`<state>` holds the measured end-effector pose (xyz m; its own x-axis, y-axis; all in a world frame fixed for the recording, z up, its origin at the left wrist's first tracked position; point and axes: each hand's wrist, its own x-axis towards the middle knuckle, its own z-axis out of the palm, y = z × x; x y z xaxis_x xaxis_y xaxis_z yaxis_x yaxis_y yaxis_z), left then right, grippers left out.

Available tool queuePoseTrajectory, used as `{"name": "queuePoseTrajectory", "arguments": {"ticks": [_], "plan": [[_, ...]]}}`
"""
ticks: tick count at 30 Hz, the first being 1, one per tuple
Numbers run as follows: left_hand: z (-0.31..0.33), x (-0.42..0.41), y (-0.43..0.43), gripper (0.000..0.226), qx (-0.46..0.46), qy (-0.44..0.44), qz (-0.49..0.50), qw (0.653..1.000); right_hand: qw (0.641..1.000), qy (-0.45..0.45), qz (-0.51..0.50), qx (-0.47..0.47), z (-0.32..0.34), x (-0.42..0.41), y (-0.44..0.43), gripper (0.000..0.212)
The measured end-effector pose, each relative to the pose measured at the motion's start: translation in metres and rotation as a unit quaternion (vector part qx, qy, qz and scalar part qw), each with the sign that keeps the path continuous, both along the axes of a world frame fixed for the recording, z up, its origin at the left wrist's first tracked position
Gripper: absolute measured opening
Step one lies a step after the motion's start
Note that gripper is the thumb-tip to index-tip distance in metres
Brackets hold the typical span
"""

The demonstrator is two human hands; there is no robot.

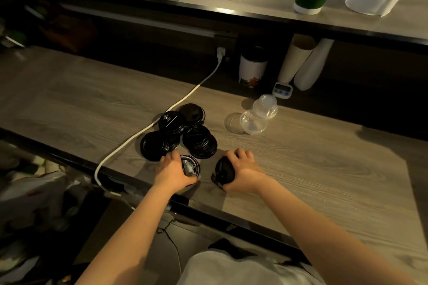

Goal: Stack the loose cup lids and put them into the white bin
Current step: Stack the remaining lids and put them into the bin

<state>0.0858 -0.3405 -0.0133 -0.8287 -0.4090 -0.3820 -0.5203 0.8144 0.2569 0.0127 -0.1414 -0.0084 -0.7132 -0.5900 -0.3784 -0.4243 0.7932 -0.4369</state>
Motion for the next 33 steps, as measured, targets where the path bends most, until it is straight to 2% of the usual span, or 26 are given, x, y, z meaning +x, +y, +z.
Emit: {"name": "queuePoseTrajectory", "arguments": {"ticks": [6,9,11,13,16,18,21,25,27,30,33], "plan": [[0.006,-0.009,0.021,0.069,0.141,0.088,0.09,0.982,0.99,-0.07,-0.105,-0.066,0.007,-0.012,0.034,0.09],[0.012,-0.025,0.035,0.047,0.169,0.107,0.097,0.975,0.962,-0.108,-0.199,-0.154,0.012,-0.016,0.056,0.085],[0.02,-0.036,0.052,0.034,0.204,0.13,0.083,0.967,0.934,-0.115,-0.261,-0.214,0.018,-0.017,0.073,0.081],[0.032,-0.048,0.076,0.035,0.259,0.161,0.068,0.95,0.911,-0.109,-0.299,-0.263,0.027,-0.017,0.089,0.079],[0.055,-0.064,0.124,0.033,0.354,0.145,0.01,0.924,0.892,-0.093,-0.311,-0.314,0.048,-0.014,0.115,0.08],[0.068,-0.071,0.155,0.022,0.399,0.125,-0.032,0.908,0.888,-0.088,-0.306,-0.332,0.061,-0.012,0.134,0.08],[0.089,-0.075,0.193,0.019,0.448,0.092,-0.071,0.886,0.895,-0.091,-0.292,-0.324,0.079,-0.011,0.169,0.081],[0.104,-0.087,0.243,0.016,0.448,0.103,-0.156,0.874,0.888,-0.126,-0.285,-0.339,0.097,-0.008,0.226,0.06],[0.108,-0.091,0.27,0.017,0.456,0.11,-0.158,0.869,0.863,-0.141,-0.31,-0.374,0.106,-0.005,0.257,0.051],[0.116,-0.097,0.317,0.016,0.488,0.1,-0.135,0.857,0.796,-0.141,-0.378,-0.451,0.122,-0.001,0.308,0.046],[0.129,-0.101,0.366,0.03,0.534,0.098,-0.115,0.832,0.742,-0.118,-0.417,-0.511,0.137,0.005,0.36,0.044]]}}
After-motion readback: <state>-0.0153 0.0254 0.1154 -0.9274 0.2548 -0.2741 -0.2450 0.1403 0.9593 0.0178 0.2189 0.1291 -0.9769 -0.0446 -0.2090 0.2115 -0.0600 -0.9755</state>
